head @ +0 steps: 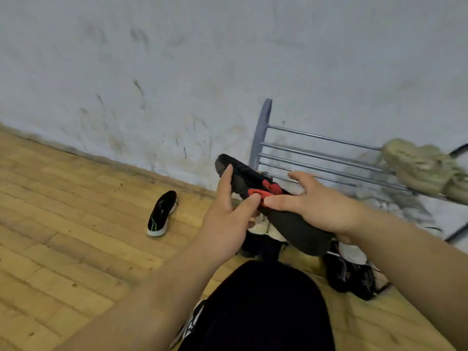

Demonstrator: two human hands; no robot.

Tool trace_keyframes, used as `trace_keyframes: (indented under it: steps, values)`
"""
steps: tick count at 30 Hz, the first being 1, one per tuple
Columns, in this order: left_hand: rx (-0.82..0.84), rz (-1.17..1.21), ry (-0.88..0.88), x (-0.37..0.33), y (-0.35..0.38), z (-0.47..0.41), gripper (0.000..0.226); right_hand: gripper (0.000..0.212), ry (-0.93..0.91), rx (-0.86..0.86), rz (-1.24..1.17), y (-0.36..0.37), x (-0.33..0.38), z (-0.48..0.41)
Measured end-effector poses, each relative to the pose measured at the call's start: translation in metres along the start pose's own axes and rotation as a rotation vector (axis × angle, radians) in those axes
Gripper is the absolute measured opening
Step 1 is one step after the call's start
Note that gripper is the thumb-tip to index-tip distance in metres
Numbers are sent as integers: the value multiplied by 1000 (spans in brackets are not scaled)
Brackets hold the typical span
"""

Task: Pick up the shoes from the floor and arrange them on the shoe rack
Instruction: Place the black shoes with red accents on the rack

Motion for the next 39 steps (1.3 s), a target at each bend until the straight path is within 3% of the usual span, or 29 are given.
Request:
trace_keyframes:
  steps: [3, 7, 10, 13, 17, 21, 27, 31, 35, 39]
  values:
    - [191, 27, 8, -23, 72, -1, 76, 118, 22, -65, -192, -53, -54, 46]
    - [442, 71, -68, -37, 169, 6, 105, 85, 85, -77, -474, -111, -142, 100]
    - [656, -49, -59, -40, 243, 22, 116, 70, 159, -143, -587, -136, -209, 133]
    - [726, -133, -13, -45, 306, 41, 105, 63, 149, -182, -720, -152, -273, 165]
    - [773, -108, -82, -40, 382, 70, 92, 66, 173, -358, -998, -166, -366, 207]
    - [1012, -245, -101, -24, 440, 121, 92, 61, 513, -610, -952, -134, -495, 244]
    - [1366, -511, 107, -7, 483, 158, 88, 98, 1191, -483, -704, 8, -676, 314]
    - [1479, -604, 130, 1, 499, 175, 82, 116, 1529, -375, -496, 91, -737, 362]
    - [1521, -568, 121, 2, 512, 183, 87, 121, 1765, -367, -505, 139, -754, 407]
    - [1574, -533, 120, 2, 522, 196, 86, 141, 1799, -356, -679, 186, -787, 432]
Point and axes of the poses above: each hand's wrist, its own z-axis away from the middle knuckle, its own y-axis out of the palm, x = y × z, the point moved 2 cm from there along -z, towards the middle knuckle, and after that the axes turned 11 degrees about y, right-handed, at the moved point
